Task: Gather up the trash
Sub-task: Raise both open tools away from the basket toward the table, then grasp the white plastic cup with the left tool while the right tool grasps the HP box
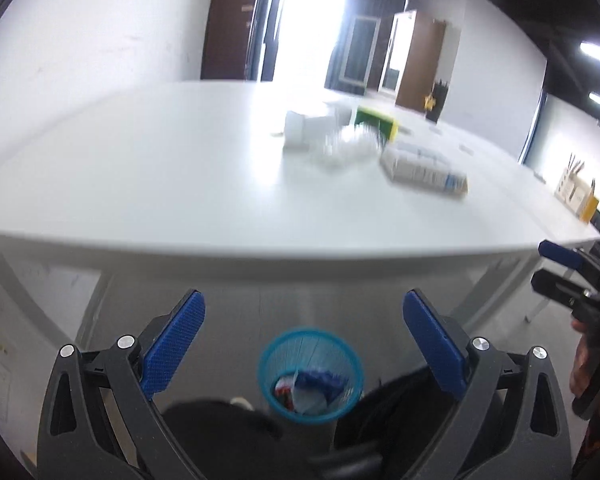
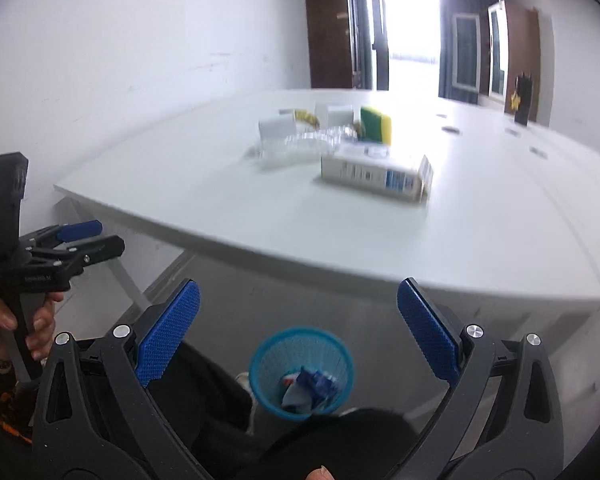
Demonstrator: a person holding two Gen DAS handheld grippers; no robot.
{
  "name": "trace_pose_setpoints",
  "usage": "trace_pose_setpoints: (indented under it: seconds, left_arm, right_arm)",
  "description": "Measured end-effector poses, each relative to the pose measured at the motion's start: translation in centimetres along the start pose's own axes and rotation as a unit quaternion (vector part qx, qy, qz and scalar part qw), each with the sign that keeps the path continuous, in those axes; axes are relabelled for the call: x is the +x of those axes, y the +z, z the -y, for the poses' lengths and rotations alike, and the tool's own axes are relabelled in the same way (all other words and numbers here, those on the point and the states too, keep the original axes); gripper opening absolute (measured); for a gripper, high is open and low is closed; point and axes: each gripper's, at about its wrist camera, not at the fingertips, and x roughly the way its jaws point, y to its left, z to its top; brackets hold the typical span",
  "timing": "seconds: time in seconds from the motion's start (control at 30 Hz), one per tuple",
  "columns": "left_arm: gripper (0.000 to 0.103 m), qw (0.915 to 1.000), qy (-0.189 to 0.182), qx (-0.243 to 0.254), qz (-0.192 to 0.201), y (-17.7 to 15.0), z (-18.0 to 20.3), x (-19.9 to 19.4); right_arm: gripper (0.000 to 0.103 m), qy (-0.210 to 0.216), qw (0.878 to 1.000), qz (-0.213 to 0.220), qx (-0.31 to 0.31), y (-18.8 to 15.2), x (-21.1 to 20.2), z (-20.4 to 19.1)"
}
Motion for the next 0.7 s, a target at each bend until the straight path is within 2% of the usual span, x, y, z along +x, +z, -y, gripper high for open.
trace_pose_setpoints:
  seconds: [0.3, 0.43, 0.53, 0.6, 0.7]
  left_arm:
    - [0.097, 0.9995, 0.006, -0.006, 0.031, 6.3, 1.3, 1.0]
    - [0.097, 0.9992, 0.014, 0.012, 0.035, 8.2, 1.9, 2.0]
    - [0.097, 0.9980, 0.034, 0.036, 0.039, 9.6, 2.6, 3.2]
    - [0.097, 0.9960, 0.053, 0.065, 0.031, 10.2, 3.1, 4.6]
    - [0.097, 0.9961, 0.058, 0.065, 0.010, 11.0, 2.9, 6.8]
  right_arm:
    - [0.095, 0.001, 0.999, 0.027, -0.022, 5.1, 0.7, 1.2]
    - [0.095, 0.004, 0.998, 0.023, -0.050, 6.9, 1.7, 1.8]
    - [0.095, 0.026, 0.998, 0.016, -0.052, 8.4, 2.5, 2.9]
    - [0.095, 0.019, 0.998, 0.012, -0.061, 9.3, 3.2, 3.7]
    - [0.095, 0.000, 0.996, -0.005, -0.086, 10.3, 4.4, 4.7]
